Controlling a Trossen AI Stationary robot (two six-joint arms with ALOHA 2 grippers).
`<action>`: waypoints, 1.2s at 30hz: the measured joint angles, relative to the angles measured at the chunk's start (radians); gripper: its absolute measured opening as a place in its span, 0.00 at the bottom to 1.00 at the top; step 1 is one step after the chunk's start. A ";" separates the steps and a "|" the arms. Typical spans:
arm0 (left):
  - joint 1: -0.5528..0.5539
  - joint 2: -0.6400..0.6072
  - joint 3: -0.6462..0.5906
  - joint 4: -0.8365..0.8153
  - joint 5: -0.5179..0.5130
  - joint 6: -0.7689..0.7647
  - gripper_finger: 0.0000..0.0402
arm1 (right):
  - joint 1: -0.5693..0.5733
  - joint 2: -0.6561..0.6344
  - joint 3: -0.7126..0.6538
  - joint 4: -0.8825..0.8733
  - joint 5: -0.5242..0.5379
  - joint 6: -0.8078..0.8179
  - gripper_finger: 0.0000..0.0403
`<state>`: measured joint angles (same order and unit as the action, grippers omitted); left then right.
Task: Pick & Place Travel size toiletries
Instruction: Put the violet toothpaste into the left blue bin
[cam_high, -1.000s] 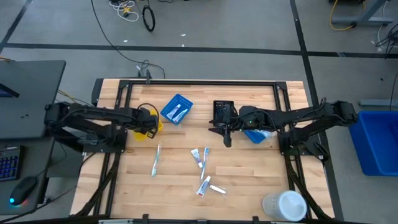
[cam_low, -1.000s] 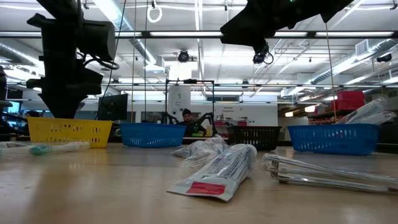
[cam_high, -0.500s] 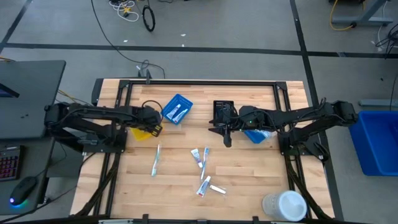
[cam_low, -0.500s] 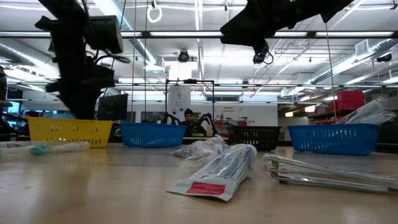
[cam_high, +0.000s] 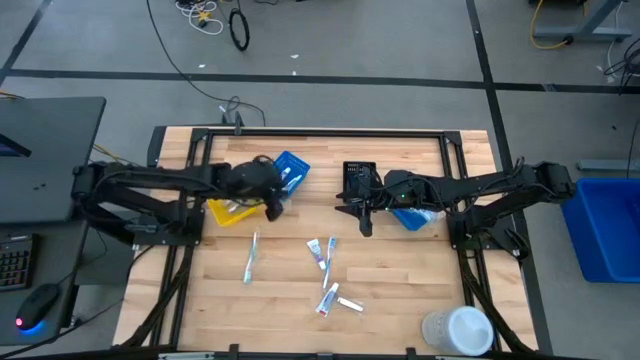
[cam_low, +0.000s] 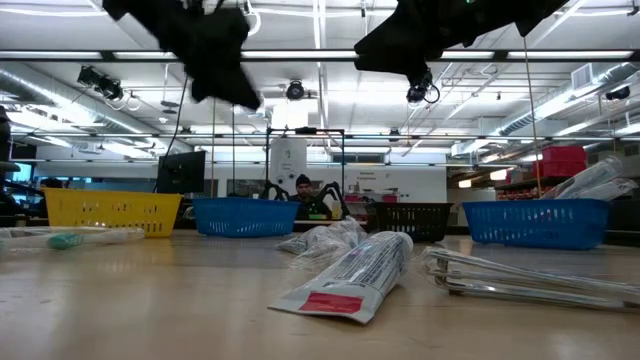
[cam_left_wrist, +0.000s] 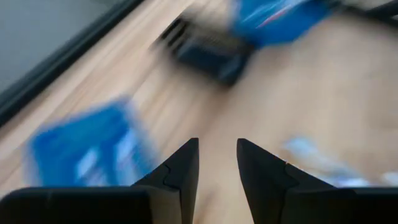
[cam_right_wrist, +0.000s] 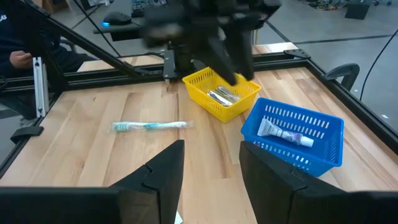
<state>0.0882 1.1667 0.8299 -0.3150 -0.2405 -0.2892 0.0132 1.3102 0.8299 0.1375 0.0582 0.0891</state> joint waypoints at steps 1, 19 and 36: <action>-0.013 0.004 0.000 0.068 0.036 0.032 0.29 | 0.000 0.000 0.000 0.000 0.000 0.000 0.41; -0.239 0.541 0.122 0.412 0.212 0.184 0.39 | 0.000 0.000 -0.001 0.000 0.000 0.019 0.40; -0.272 0.778 0.301 0.110 0.196 0.597 0.56 | 0.001 0.001 -0.001 -0.082 -0.016 0.096 0.39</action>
<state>-0.1841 1.9452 1.1307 -0.2052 -0.0440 0.3077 0.0139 1.3109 0.8288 0.0554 0.0418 0.1847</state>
